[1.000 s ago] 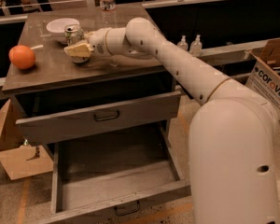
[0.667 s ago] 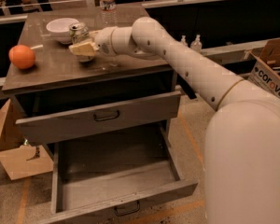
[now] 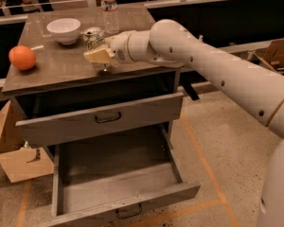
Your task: Place 7up can into middle drawer
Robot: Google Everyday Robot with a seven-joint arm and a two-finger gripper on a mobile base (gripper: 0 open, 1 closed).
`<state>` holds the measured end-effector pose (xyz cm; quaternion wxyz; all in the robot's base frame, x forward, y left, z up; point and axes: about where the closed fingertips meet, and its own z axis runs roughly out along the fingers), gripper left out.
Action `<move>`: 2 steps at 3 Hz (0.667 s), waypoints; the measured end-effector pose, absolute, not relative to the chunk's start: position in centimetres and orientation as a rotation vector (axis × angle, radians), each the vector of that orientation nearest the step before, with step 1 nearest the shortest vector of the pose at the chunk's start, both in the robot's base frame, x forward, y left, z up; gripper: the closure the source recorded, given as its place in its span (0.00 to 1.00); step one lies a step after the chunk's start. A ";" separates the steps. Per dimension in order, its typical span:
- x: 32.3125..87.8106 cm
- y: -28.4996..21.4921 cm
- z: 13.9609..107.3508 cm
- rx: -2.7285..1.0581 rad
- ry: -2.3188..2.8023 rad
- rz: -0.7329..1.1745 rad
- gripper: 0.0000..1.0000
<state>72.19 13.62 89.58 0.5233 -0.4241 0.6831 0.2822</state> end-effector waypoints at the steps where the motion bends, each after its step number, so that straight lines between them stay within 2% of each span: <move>1: 69.0 12.0 87.9 -1.014 1.657 0.692 1.00; 2: 66.5 10.1 87.2 -0.998 1.587 0.770 1.00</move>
Offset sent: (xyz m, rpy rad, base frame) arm -0.1130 -0.0338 -0.0158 0.2020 -0.1201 0.1994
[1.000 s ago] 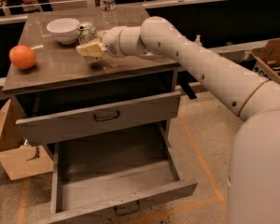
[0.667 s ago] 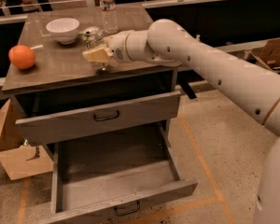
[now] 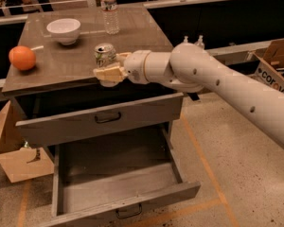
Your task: Place 7up can into middle drawer
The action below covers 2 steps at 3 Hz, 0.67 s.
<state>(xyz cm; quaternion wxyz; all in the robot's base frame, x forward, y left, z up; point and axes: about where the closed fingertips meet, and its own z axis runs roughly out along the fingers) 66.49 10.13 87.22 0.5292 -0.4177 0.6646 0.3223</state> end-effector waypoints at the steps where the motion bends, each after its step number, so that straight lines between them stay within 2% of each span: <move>1: 62.9 9.1 86.7 -1.015 1.473 0.848 1.00; 2: 59.0 9.4 86.1 -1.094 1.404 0.877 1.00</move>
Offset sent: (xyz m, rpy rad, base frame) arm -0.1193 -0.0126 -0.0240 0.0607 -0.1353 0.2433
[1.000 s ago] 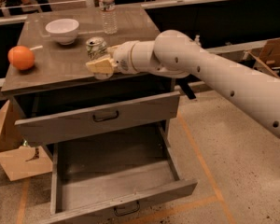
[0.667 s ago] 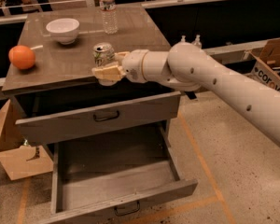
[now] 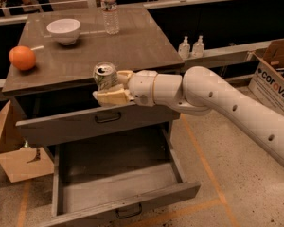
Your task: Place 7up can into middle drawer
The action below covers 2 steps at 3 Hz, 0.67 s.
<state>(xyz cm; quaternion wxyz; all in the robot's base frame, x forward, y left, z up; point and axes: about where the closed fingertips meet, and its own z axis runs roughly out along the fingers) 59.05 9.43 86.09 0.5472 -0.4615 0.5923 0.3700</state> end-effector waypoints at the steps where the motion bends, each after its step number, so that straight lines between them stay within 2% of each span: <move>1: 55.9 10.1 83.9 -1.207 1.390 0.835 1.00; 2: 55.4 11.2 80.7 -1.235 1.396 0.807 1.00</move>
Offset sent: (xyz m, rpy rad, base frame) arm -0.0279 0.0252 -0.0984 -0.1374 -0.0677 0.0049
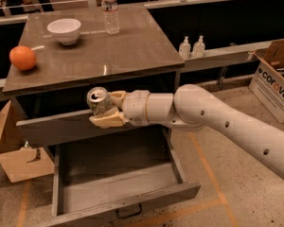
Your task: Place 7up can into middle drawer
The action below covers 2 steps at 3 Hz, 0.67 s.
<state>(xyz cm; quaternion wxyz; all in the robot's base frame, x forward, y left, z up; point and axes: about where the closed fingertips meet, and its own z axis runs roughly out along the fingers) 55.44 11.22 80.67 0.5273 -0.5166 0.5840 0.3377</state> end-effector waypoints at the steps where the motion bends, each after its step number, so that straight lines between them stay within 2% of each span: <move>1: 55.7 11.3 80.3 -1.228 1.400 0.797 1.00; 2: 54.8 11.1 79.0 -1.186 1.430 0.804 1.00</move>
Offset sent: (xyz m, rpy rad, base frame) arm -0.0202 -0.0106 -0.0442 0.0396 0.0793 -0.1084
